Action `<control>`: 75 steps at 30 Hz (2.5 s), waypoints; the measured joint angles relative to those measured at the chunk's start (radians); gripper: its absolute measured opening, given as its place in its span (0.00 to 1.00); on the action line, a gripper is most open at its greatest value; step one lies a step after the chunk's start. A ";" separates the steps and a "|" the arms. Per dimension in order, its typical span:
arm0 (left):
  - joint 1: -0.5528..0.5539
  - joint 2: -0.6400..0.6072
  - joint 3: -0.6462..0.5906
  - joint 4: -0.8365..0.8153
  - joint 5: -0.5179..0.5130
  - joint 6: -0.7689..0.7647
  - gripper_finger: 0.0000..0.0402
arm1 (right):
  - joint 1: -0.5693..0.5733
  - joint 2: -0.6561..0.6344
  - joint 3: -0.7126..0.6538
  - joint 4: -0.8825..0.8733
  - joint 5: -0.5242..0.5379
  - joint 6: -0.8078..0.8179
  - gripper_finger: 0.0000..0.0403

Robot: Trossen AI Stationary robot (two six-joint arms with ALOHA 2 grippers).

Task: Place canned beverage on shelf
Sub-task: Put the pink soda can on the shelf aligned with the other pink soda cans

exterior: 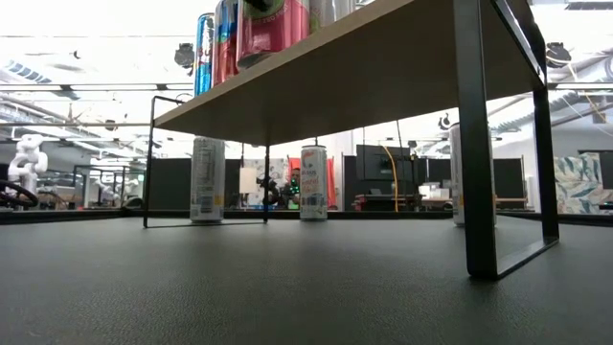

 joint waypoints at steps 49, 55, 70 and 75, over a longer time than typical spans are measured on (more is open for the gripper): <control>0.007 -0.001 0.001 -0.136 0.107 -0.088 0.02 | 0.000 0.005 0.000 -0.048 -0.003 -0.026 0.69; -0.013 -0.019 0.065 -0.192 0.144 -0.192 0.02 | 0.000 0.035 -0.002 -0.063 -0.106 -0.007 0.68; -0.054 -0.036 0.356 -0.443 0.124 -0.173 0.02 | 0.098 0.262 -0.002 0.011 -0.162 0.112 0.35; -0.103 -0.080 0.389 -0.496 0.114 -0.128 0.02 | 0.131 0.323 -0.002 0.043 -0.160 0.101 0.27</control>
